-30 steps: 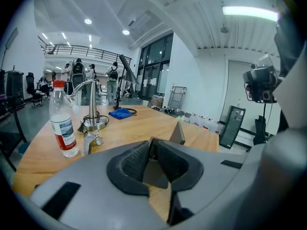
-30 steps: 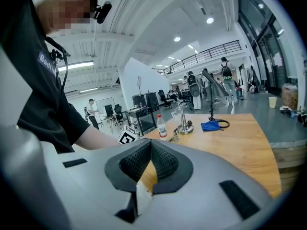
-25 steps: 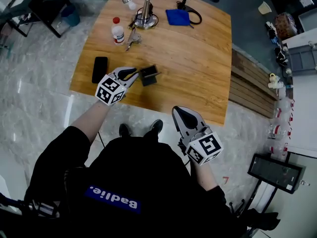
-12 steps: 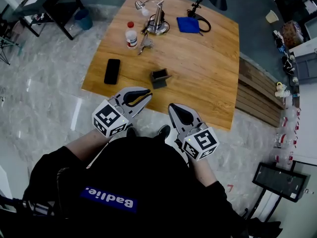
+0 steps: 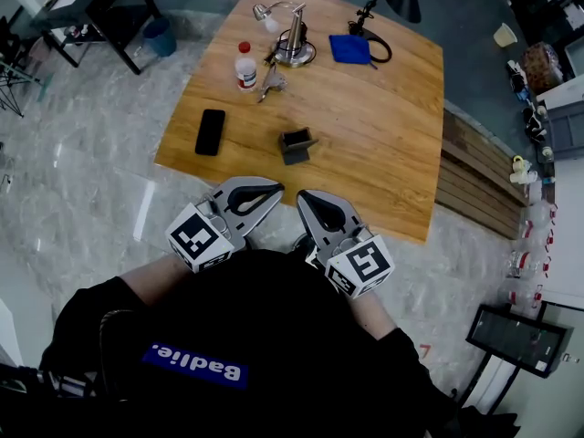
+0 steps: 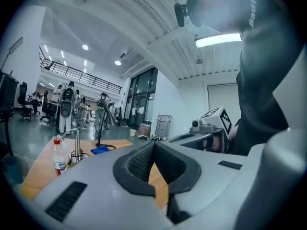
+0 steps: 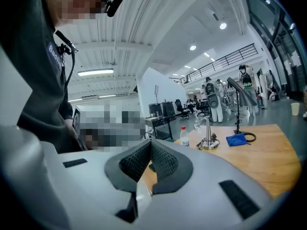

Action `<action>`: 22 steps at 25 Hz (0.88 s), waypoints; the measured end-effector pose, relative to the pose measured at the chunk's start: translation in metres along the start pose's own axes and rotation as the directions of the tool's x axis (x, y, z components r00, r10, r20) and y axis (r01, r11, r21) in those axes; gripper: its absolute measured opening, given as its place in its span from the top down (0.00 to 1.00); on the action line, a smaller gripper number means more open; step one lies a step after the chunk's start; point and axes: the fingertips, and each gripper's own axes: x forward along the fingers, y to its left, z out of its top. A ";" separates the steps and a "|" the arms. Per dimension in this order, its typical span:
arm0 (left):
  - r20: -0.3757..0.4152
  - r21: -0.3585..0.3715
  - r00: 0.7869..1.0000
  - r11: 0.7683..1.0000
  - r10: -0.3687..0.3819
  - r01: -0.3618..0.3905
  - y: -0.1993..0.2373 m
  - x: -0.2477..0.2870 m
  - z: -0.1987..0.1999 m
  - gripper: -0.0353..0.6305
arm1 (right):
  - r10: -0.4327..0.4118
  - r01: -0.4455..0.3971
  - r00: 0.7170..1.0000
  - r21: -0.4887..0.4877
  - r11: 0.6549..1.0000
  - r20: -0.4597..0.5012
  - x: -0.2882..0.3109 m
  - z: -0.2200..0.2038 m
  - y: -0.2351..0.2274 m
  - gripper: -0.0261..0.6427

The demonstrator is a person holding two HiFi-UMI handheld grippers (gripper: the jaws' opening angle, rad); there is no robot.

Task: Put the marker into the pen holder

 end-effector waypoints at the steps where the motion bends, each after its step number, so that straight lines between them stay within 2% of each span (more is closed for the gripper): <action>1: 0.005 -0.001 1.000 1.000 0.003 -0.003 0.001 0.000 0.000 0.93 | 0.001 -0.001 1.000 -0.003 1.000 0.000 0.000 0.000 0.000 0.96; 22: -0.013 -0.039 1.000 0.999 0.025 -0.026 0.004 0.008 -0.010 0.93 | -0.012 0.013 1.000 0.025 1.000 -0.007 0.000 -0.009 -0.009 0.96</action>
